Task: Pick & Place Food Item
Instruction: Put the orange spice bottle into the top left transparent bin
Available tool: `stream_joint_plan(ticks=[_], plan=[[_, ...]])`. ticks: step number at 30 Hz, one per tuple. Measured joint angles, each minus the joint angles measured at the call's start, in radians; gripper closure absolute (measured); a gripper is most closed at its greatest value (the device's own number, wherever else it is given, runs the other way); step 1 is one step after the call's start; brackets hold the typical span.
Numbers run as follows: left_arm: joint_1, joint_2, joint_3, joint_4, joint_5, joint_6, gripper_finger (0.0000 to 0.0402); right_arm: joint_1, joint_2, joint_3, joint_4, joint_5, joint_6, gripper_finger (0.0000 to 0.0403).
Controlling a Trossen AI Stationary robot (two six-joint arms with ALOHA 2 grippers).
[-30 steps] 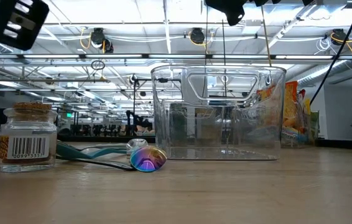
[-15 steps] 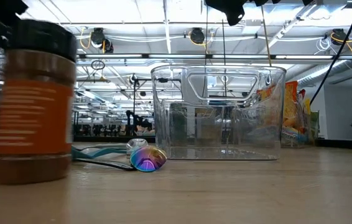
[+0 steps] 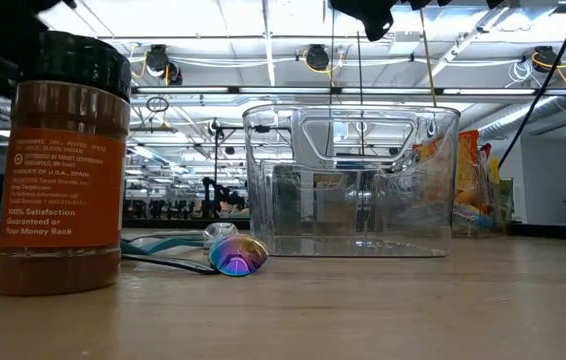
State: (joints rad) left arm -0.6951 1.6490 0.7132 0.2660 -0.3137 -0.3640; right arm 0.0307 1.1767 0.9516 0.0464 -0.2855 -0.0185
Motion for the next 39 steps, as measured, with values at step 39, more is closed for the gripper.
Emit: stream_joint_plan(ticks=[39], plan=[[0.075,-0.206,0.000,0.166,-0.114,0.301,0.0229,0.078,0.055,-0.005,0.073,0.085,0.017,0.0110]])
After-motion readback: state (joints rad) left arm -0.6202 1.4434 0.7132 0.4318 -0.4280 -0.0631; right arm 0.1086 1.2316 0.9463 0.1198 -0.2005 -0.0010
